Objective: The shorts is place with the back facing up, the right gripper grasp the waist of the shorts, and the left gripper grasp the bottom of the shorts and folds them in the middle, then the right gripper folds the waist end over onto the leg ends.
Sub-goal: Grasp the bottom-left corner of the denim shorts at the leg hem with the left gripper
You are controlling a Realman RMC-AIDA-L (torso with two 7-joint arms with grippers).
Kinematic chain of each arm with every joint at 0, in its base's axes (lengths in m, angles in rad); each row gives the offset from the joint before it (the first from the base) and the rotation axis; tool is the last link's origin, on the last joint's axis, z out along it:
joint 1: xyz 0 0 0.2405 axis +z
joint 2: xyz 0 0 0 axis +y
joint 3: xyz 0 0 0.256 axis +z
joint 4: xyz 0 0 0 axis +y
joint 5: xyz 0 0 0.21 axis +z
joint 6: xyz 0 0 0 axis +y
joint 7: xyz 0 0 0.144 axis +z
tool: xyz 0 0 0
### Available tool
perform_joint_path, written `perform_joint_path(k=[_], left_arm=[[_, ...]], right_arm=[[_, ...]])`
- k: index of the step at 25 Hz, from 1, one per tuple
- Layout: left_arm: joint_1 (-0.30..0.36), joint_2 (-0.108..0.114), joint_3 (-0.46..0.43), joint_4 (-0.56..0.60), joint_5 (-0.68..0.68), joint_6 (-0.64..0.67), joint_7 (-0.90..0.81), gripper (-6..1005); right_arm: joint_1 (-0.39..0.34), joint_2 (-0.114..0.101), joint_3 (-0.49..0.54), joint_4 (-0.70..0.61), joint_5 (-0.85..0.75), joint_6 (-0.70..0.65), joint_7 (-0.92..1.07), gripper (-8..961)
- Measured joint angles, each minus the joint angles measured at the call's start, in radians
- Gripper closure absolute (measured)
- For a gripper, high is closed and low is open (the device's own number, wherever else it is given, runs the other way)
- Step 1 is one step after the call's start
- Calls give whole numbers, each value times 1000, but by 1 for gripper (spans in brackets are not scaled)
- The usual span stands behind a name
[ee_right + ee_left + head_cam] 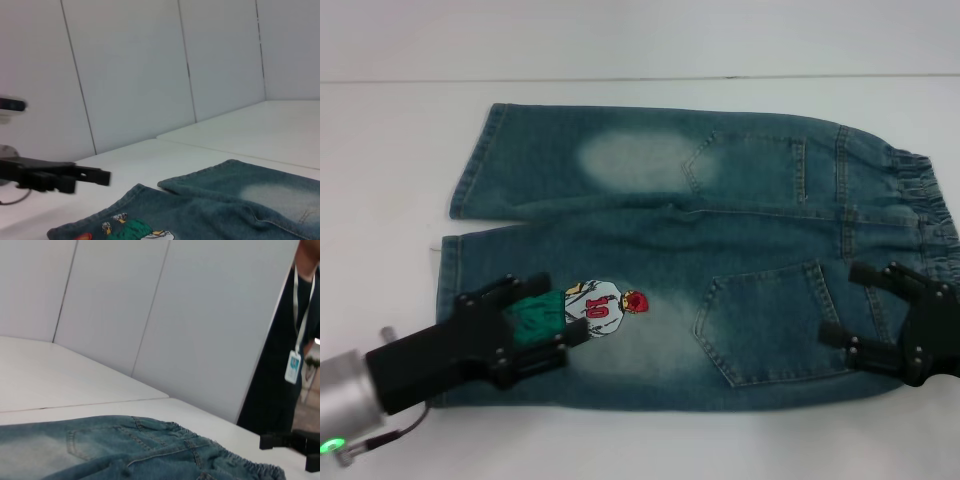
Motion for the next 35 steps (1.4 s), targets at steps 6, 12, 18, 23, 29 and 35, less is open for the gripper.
perform_joint_path(k=[6,12,18,23,29,35], left_arm=[[67,57,-63,41,10,127,-193,139],[99,104,-119,60,75,154,-350,139],[102,106,-159,78,150,155,-385,140],[106,109,-164,80,163,161,-391,140],[106,108,-172,92,195,177,-391,140],[106,103,-173,106,200,182,-400,139]], right_arm=[[-4,0,0,0,0,8,0,8],[-8,0,0,0,0,22,-2,8],[-6,-1,-1,16,0,34,-8,8],[-8,-2,-2,16,0,38,-9,8],[-9,-3,-2,17,0,39,-8,8],[-9,-3,-5,17,0,45,-9,8]])
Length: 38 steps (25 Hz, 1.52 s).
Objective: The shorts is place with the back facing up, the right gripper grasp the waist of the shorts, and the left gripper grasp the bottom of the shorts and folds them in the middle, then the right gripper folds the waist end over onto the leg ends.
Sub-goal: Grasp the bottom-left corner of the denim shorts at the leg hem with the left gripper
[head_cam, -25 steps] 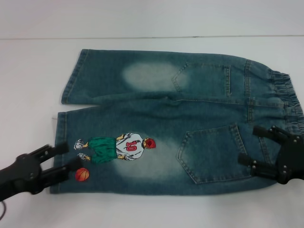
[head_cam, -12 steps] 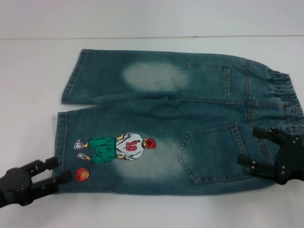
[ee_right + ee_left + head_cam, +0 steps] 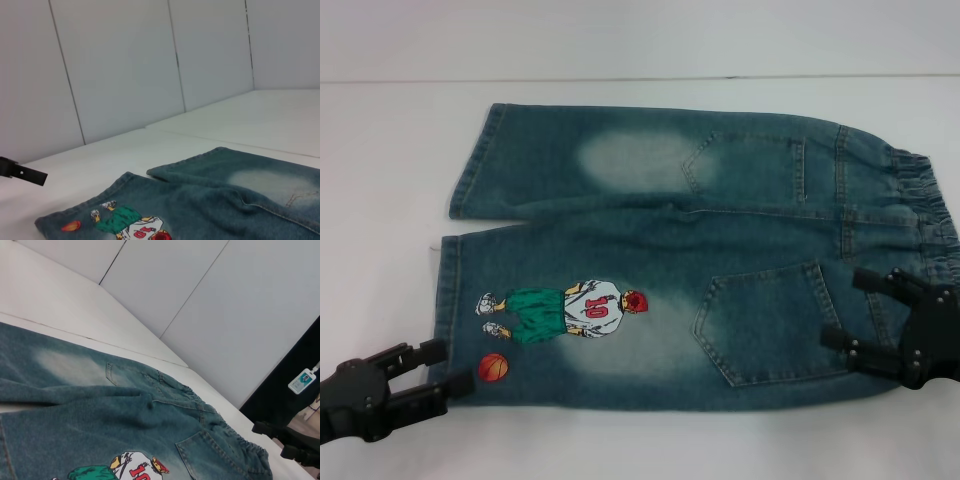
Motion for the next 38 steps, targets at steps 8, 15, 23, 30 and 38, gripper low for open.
perform_joint_path(k=[8,15,23,30,38], left_arm=[[0,0,0,1,3,-11,0,139],[0,-2,0,1,24,-56,2,140],[1,-3,-6,14,56,-100,-14,139],[6,-8,-29,37,92,-130,-30,139],[1,-13,-29,39,156,-164,-62,140]], right_arm=[[1,2,-3,4,0,5,-1,8],[5,2,-6,8,0,27,-2,8],[5,2,-6,9,0,27,-2,8],[10,2,-8,9,0,28,-2,8],[14,2,-8,9,0,28,-2,8]])
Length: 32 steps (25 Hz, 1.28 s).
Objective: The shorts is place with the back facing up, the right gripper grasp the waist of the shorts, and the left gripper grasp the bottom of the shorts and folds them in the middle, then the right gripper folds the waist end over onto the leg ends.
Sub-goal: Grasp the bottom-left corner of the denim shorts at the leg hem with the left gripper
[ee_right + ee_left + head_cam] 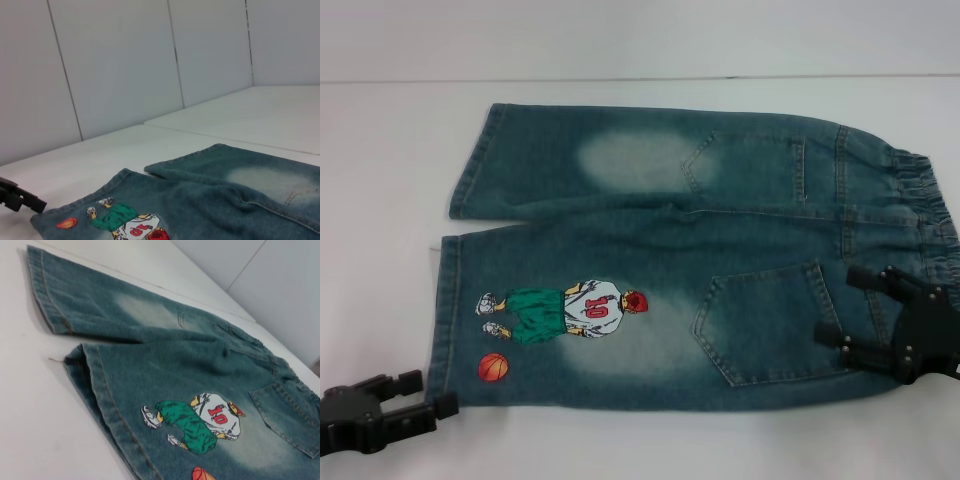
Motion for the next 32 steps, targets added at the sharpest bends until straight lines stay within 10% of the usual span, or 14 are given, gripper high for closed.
perform_joint_path(k=[32], left_arm=[[-14,-38,-2,178,109,31,-200,140]], right_arm=[[-9,0,-3,0,0,1,1,8]])
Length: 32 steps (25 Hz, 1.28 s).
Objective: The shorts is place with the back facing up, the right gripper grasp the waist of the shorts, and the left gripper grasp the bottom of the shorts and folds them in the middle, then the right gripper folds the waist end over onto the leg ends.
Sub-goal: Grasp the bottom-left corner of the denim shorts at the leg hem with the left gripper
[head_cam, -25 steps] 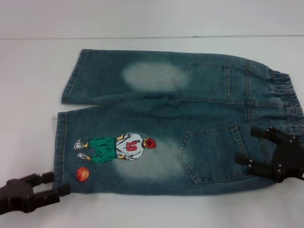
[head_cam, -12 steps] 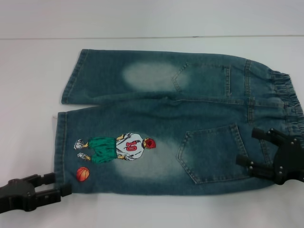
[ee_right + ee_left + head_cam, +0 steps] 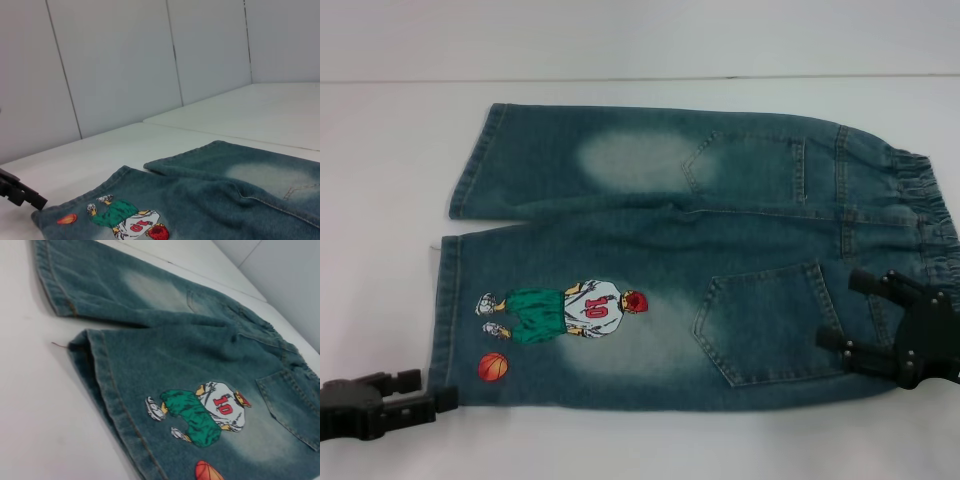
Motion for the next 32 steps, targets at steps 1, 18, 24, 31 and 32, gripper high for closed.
perform_joint_path(k=[1,18,24,31,32], left_arm=[[0,0,0,7,2,-1,-14,139],[-47,-11,0,43,68,29,-69,139],[-60,-15,0,43,67,36,-69,140],[-71,-24,7,43,73,36,-83,140],[-71,-23,7,42,76,34,-98,140]], right_arm=[[0,0,0,0,0,0,0,8],[0,-3,-4,0,0,2,5,7],[-1,-3,-5,0,0,2,4,7],[-1,-2,-5,0,0,3,0,7],[-1,-2,-5,0,0,3,0,7]])
